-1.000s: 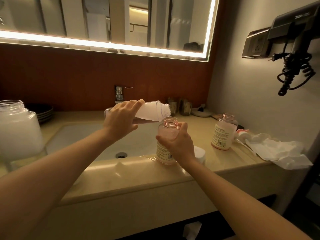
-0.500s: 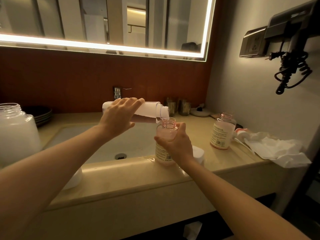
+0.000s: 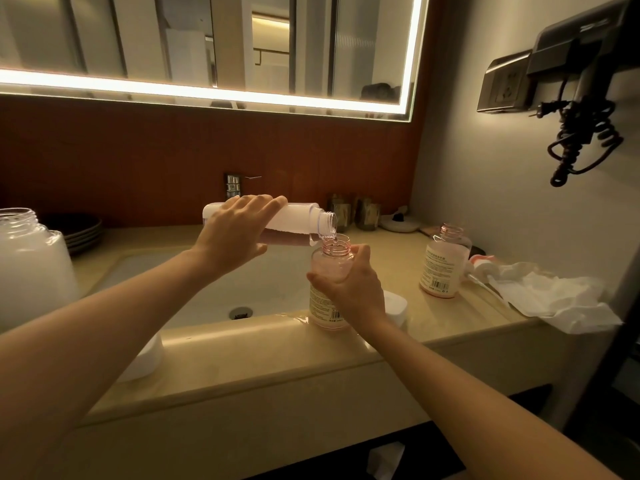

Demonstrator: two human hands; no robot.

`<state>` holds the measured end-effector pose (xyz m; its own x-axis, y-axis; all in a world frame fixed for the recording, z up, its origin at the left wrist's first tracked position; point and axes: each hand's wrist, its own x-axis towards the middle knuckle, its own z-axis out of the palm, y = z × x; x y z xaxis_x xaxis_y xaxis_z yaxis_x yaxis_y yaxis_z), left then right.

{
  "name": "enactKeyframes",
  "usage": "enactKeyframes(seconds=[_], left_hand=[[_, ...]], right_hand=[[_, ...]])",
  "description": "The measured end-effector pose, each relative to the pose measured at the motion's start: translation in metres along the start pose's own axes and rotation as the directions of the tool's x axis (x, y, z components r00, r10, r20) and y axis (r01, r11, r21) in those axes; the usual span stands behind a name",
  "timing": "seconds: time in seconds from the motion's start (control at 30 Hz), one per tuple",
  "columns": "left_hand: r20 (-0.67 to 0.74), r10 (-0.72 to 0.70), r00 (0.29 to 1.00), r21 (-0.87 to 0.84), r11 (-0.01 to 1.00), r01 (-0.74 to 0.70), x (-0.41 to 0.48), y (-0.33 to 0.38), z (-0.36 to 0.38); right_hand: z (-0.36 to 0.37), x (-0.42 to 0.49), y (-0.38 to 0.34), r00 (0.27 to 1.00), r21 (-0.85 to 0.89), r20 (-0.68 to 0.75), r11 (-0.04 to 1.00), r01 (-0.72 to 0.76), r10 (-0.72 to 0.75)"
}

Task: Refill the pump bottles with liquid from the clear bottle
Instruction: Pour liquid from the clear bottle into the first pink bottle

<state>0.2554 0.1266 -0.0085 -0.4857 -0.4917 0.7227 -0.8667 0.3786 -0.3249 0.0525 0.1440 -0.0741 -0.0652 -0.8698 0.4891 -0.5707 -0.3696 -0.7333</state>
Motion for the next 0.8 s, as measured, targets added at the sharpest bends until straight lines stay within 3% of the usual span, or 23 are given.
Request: enactKeyframes(seconds=[0.8], left_hand=[[0.012, 0.018, 1.000, 0.004, 1.000, -0.018, 0.0017, -0.0021, -0.0008]], right_hand=[[0.0011, 0.0004, 0.0011, 1.000, -0.020, -0.005, 1.000, 0.003, -0.003]])
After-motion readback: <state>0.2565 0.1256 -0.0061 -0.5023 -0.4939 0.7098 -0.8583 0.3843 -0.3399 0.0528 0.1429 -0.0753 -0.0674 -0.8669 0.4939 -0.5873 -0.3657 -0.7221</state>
